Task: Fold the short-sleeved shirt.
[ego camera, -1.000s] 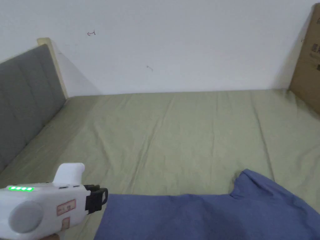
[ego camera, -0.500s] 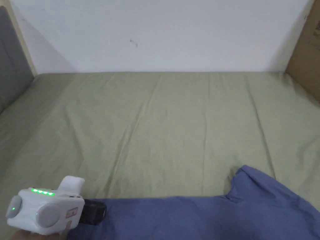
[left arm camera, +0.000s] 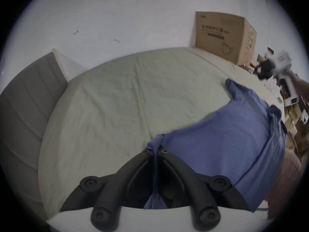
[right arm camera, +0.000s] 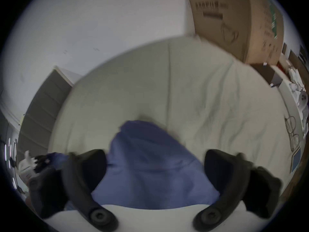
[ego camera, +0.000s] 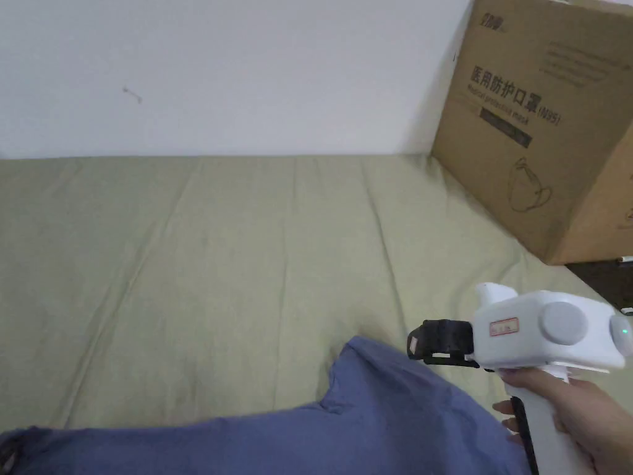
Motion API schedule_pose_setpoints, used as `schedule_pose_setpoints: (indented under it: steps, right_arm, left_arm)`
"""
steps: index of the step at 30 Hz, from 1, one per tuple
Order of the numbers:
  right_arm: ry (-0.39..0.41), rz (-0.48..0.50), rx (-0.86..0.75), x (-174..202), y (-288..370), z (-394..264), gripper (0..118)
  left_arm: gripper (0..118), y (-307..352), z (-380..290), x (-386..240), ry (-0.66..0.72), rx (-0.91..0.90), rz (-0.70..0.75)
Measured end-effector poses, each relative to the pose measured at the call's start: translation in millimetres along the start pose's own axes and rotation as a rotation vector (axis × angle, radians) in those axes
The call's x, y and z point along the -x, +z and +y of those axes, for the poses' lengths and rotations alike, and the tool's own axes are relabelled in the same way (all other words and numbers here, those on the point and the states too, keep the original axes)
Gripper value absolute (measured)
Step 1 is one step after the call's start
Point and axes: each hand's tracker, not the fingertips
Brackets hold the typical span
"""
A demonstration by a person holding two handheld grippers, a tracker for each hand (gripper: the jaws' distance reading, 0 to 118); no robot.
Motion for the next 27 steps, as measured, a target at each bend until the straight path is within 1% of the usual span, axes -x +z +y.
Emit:
schedule_pose_setpoints:
  steps: [1,3,5,7,8,9,10,11,12,13,14,15,16,17,19,21,23,24,25,27]
  right_arm:
    - [0.012,-0.064,0.009,-3.6,-17.4,2.9,116]
    - [0.028,-0.153,0.055,-11.5,-46.1,4.6,117]
    - [0.057,-0.193,0.152,-21.9,-76.2,3.6,117]
    - [0.108,-0.241,0.218,-20.7,-89.3,-5.0,116]
    - [0.111,-0.224,0.183,-20.9,-88.6,-7.7,116]
    - [0.093,-0.220,0.146,-15.6,-79.8,-8.7,113]
    - [0.079,-0.217,0.137,-12.0,-73.4,-11.1,103]
    - [0.080,-0.198,0.125,-9.8,-66.0,-13.7,90]
    - [0.103,-0.201,0.101,-6.6,-58.9,-16.0,56]
    - [0.135,-0.171,0.075,-1.9,-49.0,-18.5,14]
    - [0.140,-0.112,0.080,1.5,-41.6,-20.1,2]
    - [0.125,-0.078,0.109,3.7,-37.4,-21.2,2]
    - [0.127,-0.122,0.094,6.2,-29.8,-23.5,2]
    - [0.131,-0.129,0.032,8.0,-20.5,-25.3,2]
    - [0.146,-0.174,-0.080,11.7,-1.3,-23.1,2]
    - [0.154,-0.187,-0.152,15.2,12.4,-15.2,2]
    - [0.188,-0.237,-0.221,16.7,25.2,-5.0,2]
    - [0.183,-0.206,-0.193,18.8,22.1,-5.7,2]
    - [0.190,-0.237,-0.256,23.9,30.9,0.8,2]
    - [0.166,-0.241,-0.352,30.3,47.6,5.1,2]
  left_arm:
    - [3,6.5,3.3,5.8,0.018,-0.011,0.004]
    - [3,16.1,3.0,9.4,0.017,-0.039,0.024]
    - [3,18.2,2.6,14.2,0.018,-0.025,0.020]
    - [3,16.0,-0.8,13.1,0.017,0.003,0.035]
    - [3,14.5,-3.1,12.1,0.019,0.014,0.031]
    - [3,11.6,-4.7,13.4,0.019,0.021,0.031]
    - [3,9.9,-6.1,12.2,0.017,0.030,0.031]
    - [3,7.9,-7.1,10.9,0.017,0.038,0.031]
    - [3,6.5,-7.8,10.0,0.018,0.044,0.031]
    - [3,4.7,-9.6,11.3,0.022,0.046,0.032]
    - [3,3.7,-9.7,10.9,0.032,0.048,0.030]
    - [3,3.2,-9.5,10.5,0.047,0.048,0.025]
    - [3,2.6,-9.7,10.5,0.064,0.046,0.028]
    - [3,2.8,-9.4,11.9,0.083,0.044,0.035]
    - [3,4.5,-4.3,15.4,0.132,0.024,0.035]
    - [3,4.0,4.8,21.8,0.145,0.012,0.038]
    - [3,1.8,20.1,27.2,0.161,-0.004,0.034]
    - [3,1.9,26.2,28.5,0.169,-0.022,0.038]
    - [3,2.7,33.0,31.5,0.183,-0.050,0.049]
    - [3,7.5,47.2,34.6,0.213,-0.094,0.060]
